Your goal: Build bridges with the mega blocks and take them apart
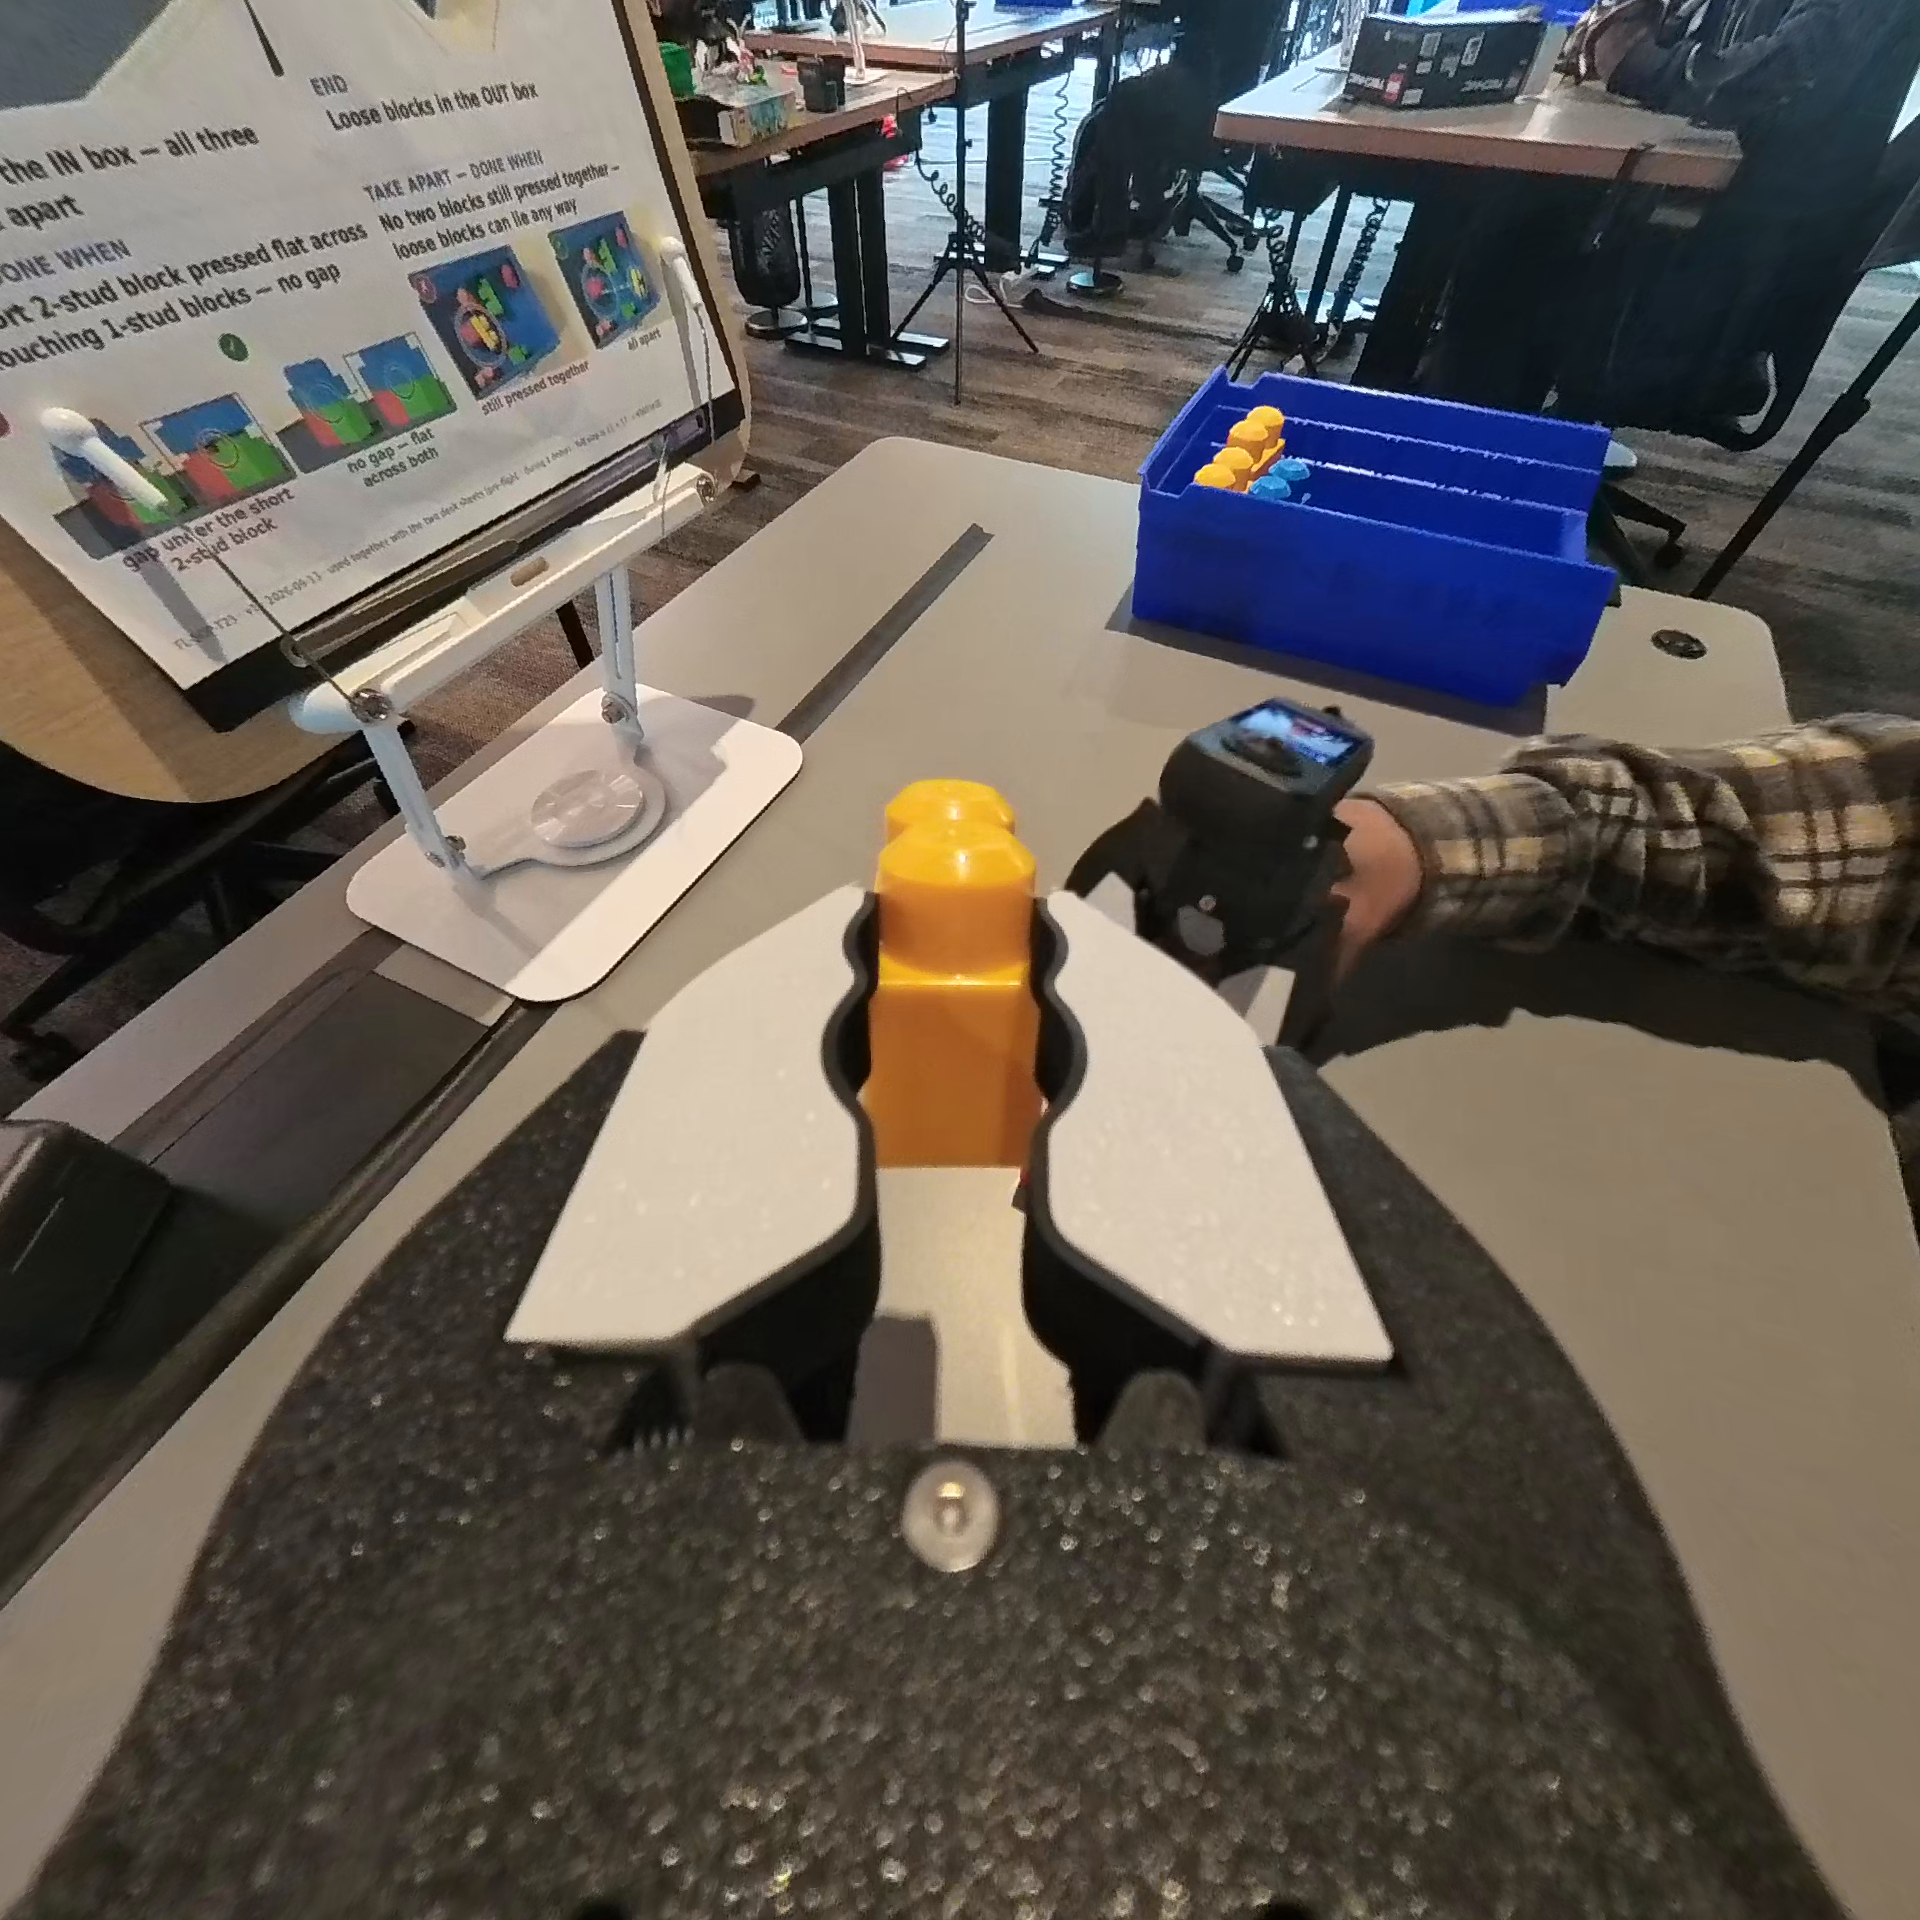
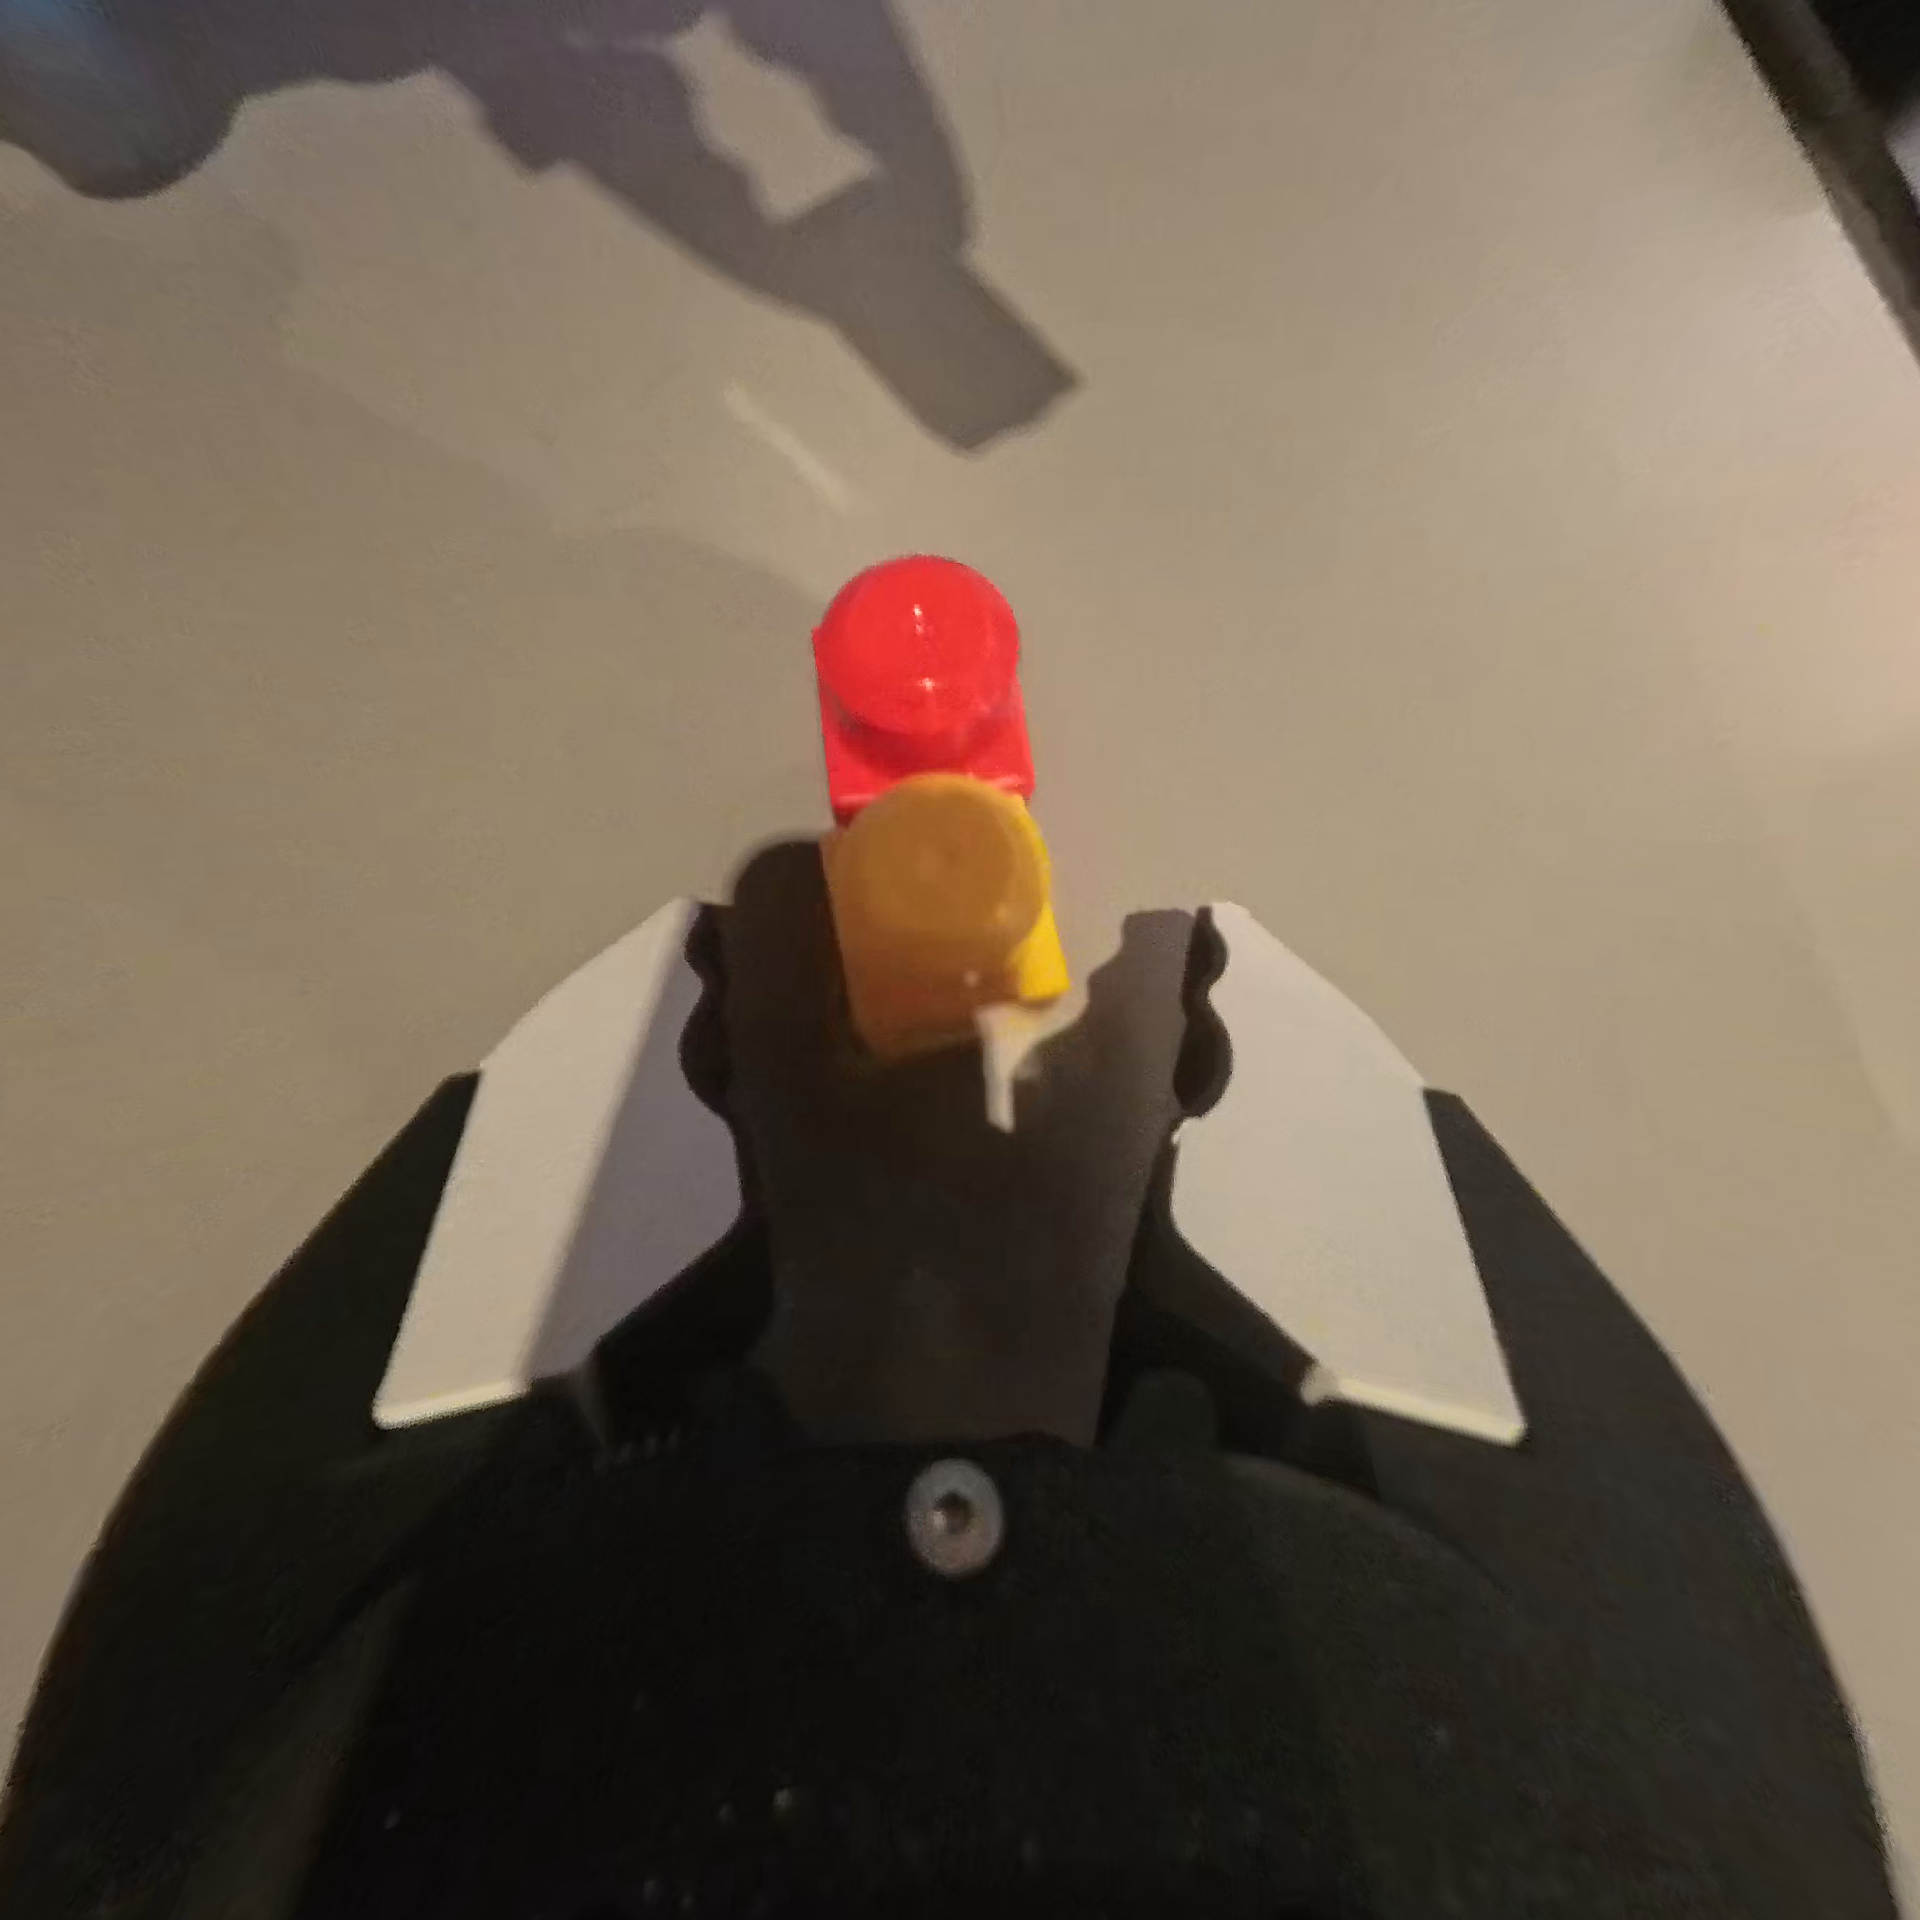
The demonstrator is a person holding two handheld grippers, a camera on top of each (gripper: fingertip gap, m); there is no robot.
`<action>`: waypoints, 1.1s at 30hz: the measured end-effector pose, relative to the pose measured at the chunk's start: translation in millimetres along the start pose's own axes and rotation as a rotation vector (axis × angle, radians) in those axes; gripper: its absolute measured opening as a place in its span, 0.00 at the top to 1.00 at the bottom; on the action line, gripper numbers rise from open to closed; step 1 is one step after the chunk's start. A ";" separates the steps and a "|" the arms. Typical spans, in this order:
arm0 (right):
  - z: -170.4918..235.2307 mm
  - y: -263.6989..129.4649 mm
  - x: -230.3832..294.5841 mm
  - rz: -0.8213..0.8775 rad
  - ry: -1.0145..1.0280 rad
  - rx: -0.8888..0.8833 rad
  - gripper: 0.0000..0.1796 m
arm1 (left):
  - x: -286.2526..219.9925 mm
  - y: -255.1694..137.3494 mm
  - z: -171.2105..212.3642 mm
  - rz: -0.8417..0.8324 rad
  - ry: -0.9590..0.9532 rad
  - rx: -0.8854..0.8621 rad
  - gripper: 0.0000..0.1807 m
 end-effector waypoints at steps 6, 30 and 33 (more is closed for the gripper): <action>14.8 -39.3 13.4 0.054 0.067 0.037 0.47 | 0.6 -4.1 -1.8 -0.008 -0.004 -0.010 0.85; -8.2 -19.0 -14.3 0.064 -0.061 0.332 0.63 | 6.6 -21.8 -5.2 -0.070 0.002 -0.021 0.85; -9.2 -18.8 -14.6 0.079 -0.056 0.324 0.62 | 5.9 -20.8 -5.0 -0.069 0.005 -0.015 0.85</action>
Point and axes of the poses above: each gripper's, where its closed fingertips meet, y out along the fingers, z out of its underside, x = y × z across the jaws, the point moved 8 cm from there along -y, back along the fingers, and after that the axes turned 7 degrees about -z, right-handed, at the moved point
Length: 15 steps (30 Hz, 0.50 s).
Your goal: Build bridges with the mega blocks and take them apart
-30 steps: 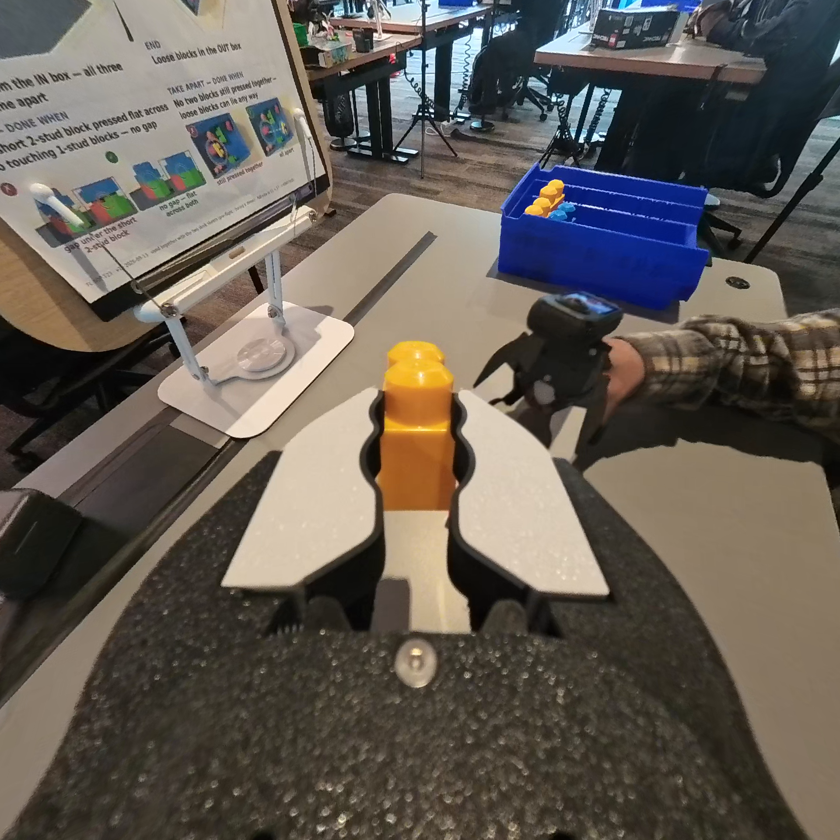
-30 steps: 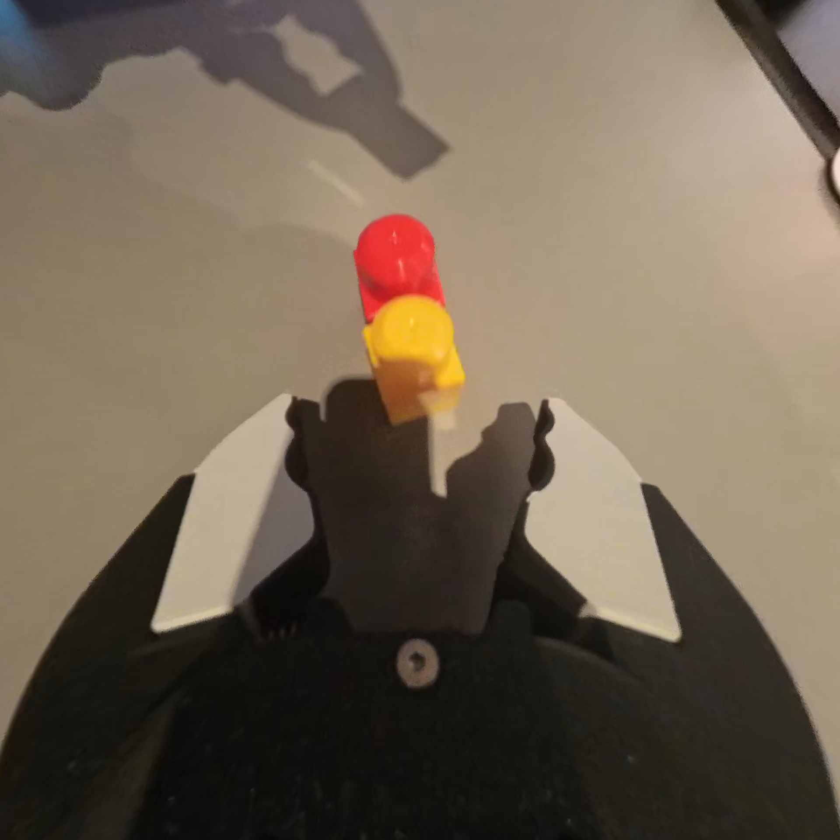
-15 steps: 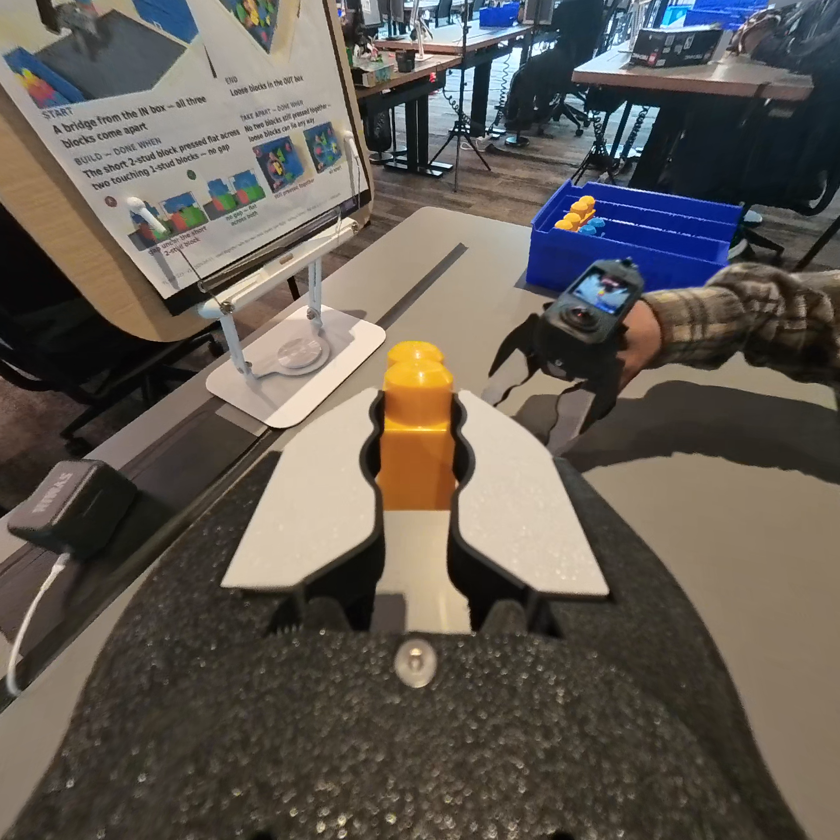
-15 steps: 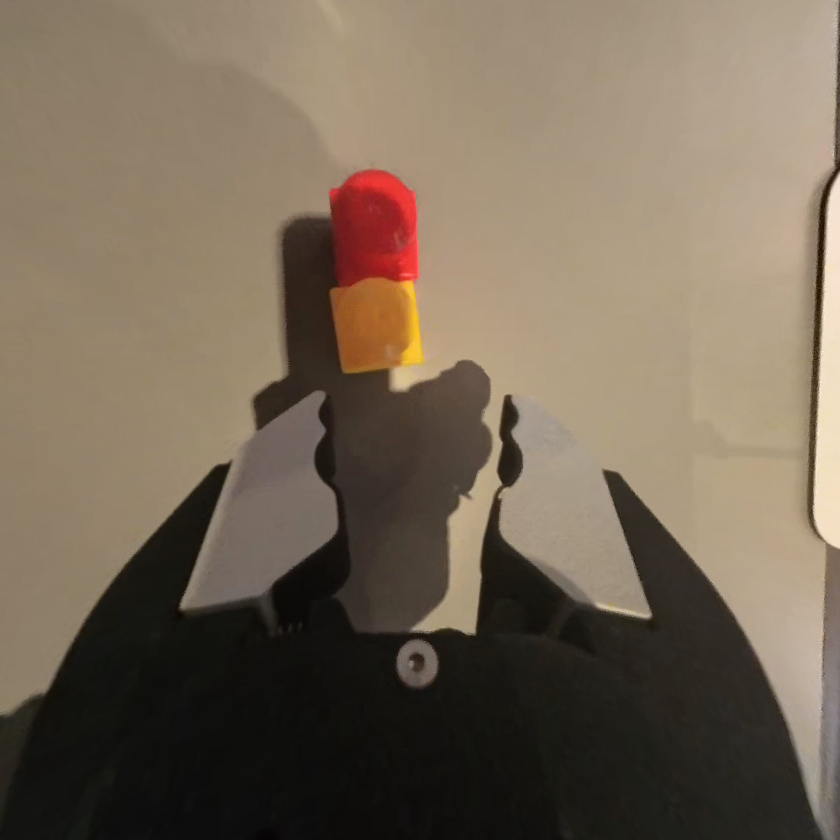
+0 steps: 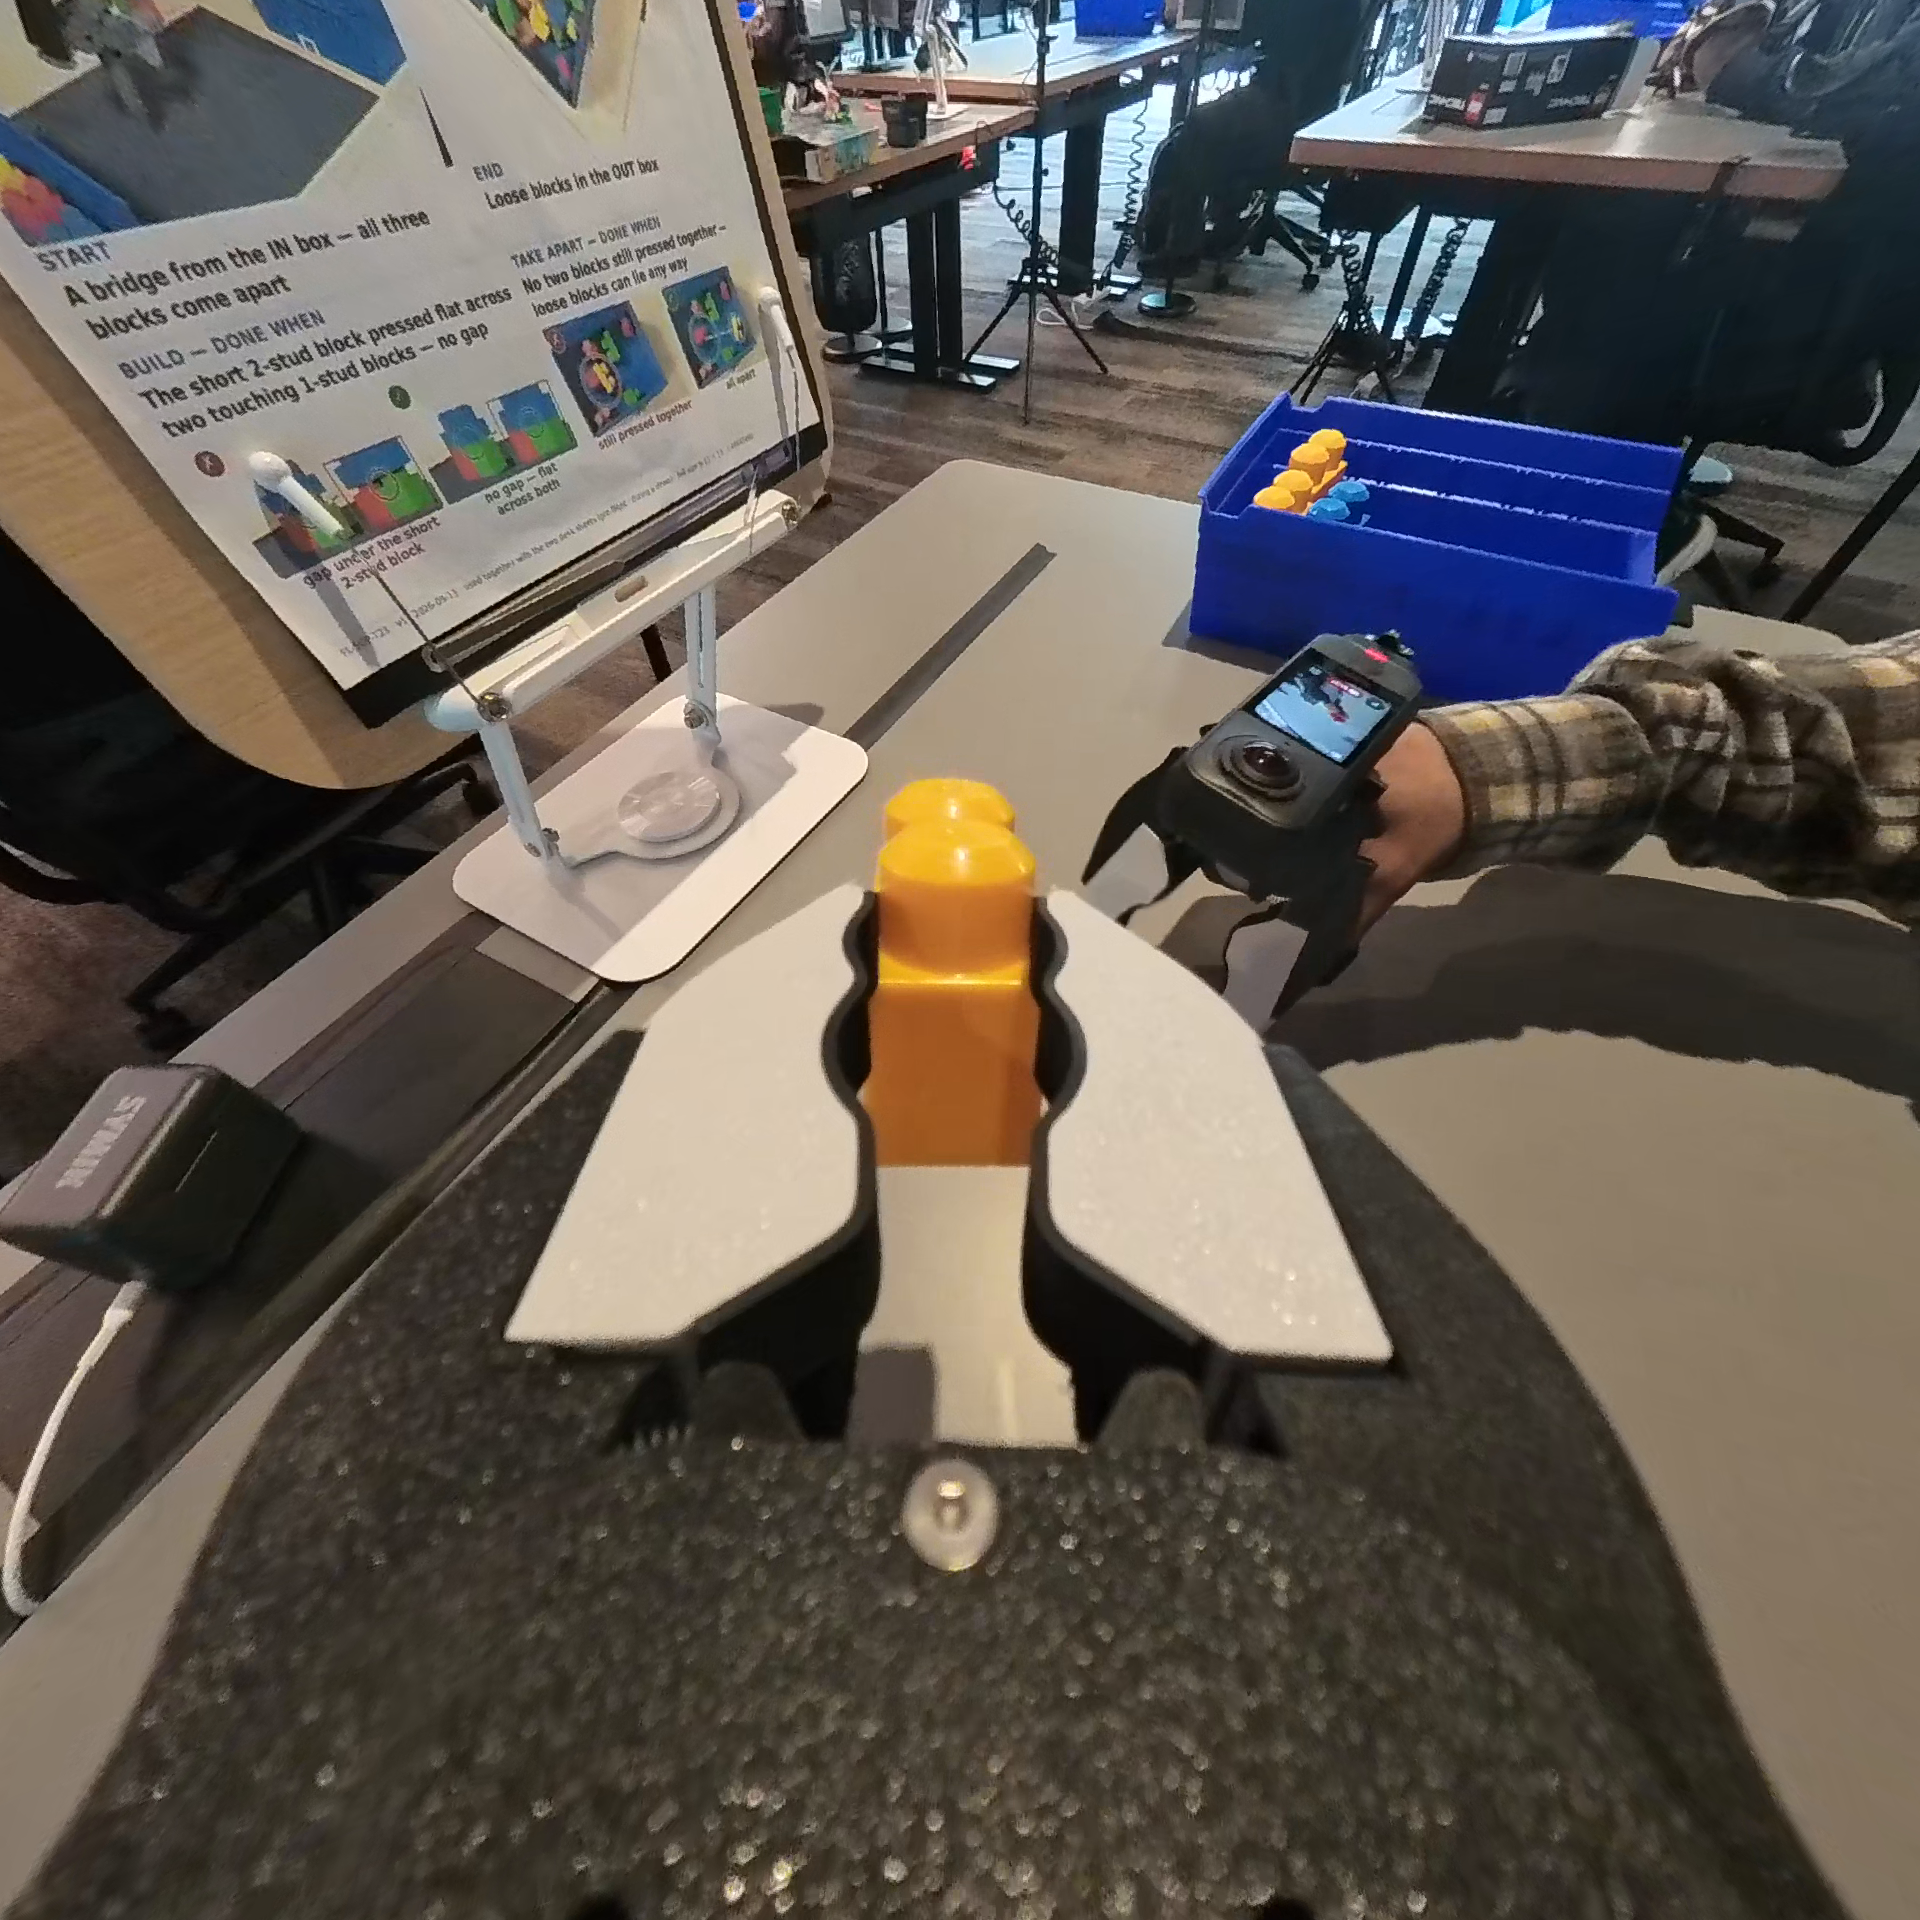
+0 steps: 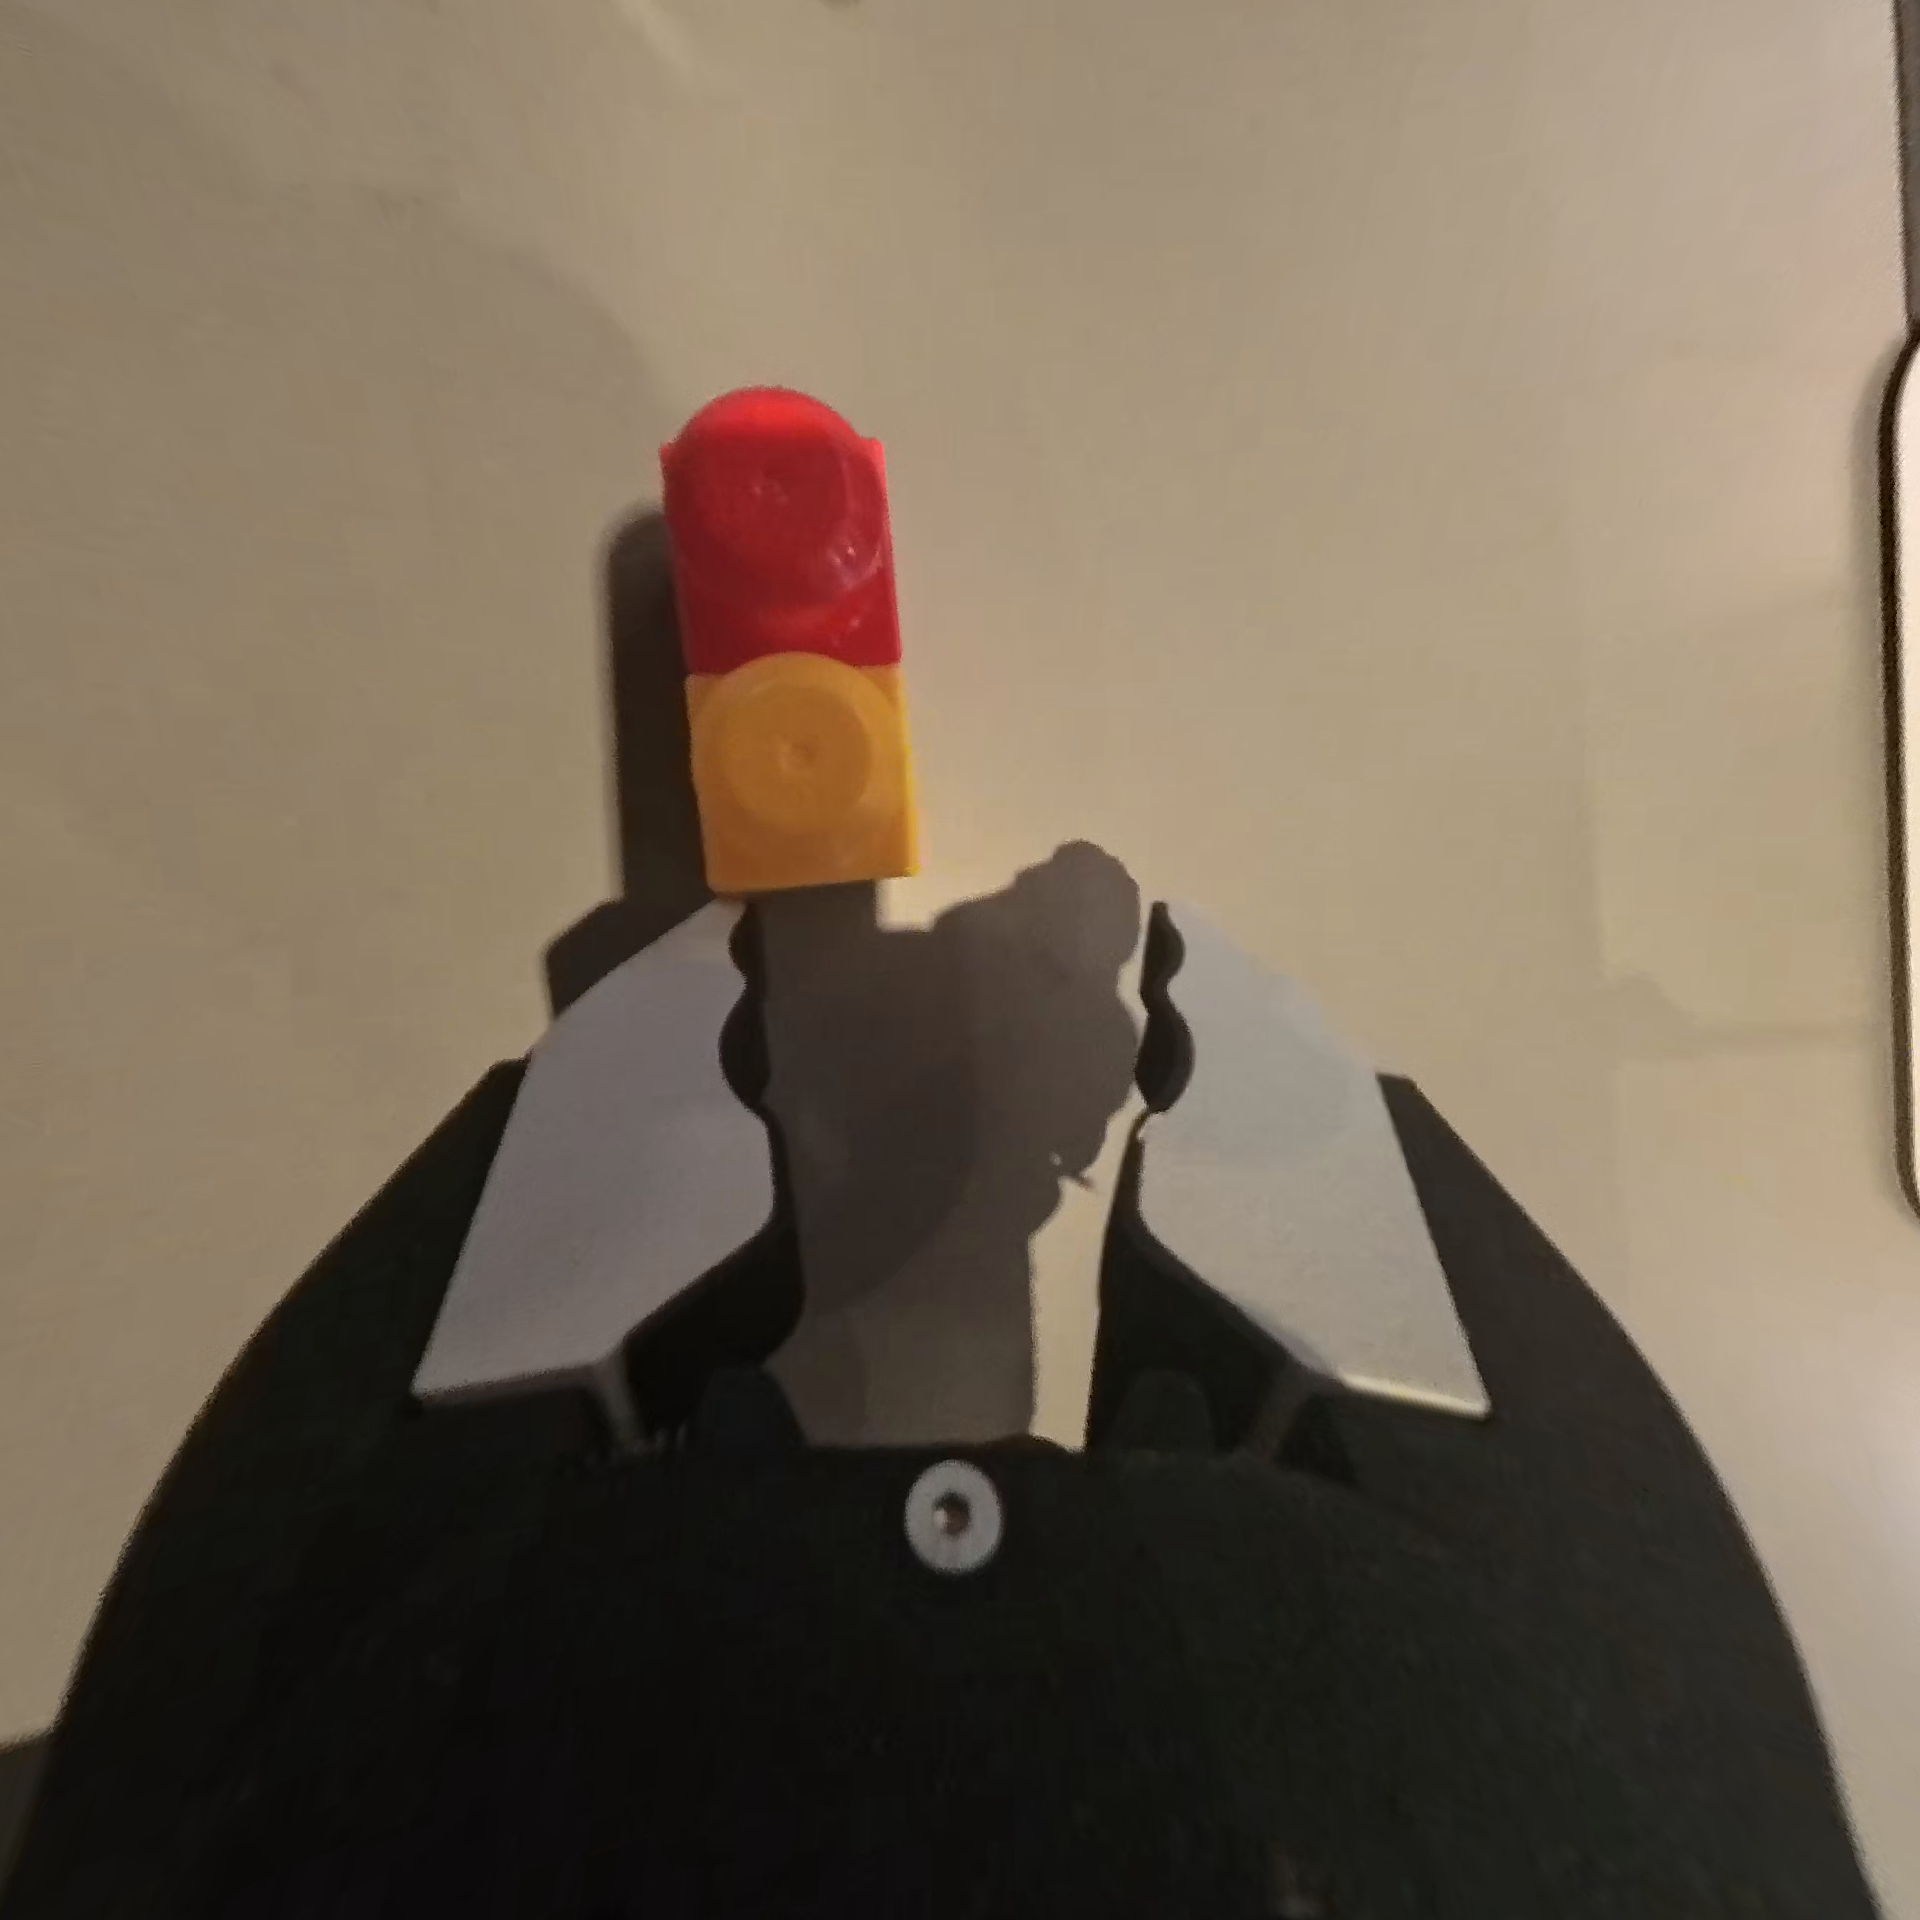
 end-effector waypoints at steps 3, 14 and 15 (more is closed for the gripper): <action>4.0 -2.6 -1.3 0.023 0.035 -0.031 0.60 | -0.2 0.6 0.1 0.002 0.000 0.000 0.85; 25.0 -6.1 16.8 -0.004 0.049 -0.281 0.47 | -1.1 0.6 -0.2 0.009 0.001 -0.003 0.85; 25.1 -5.2 18.5 -0.004 0.017 -0.282 0.46 | -1.6 0.9 -0.1 0.010 0.003 -0.001 0.85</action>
Point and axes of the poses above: each gripper's, where its closed fingertips meet, y out along the fingers, z out of its underside, x = y × z across the jaws, the point moved 8 cm from there along -y, back along the fingers, and after that the axes turned 7 degrees about -z, right-handed, at the moved point
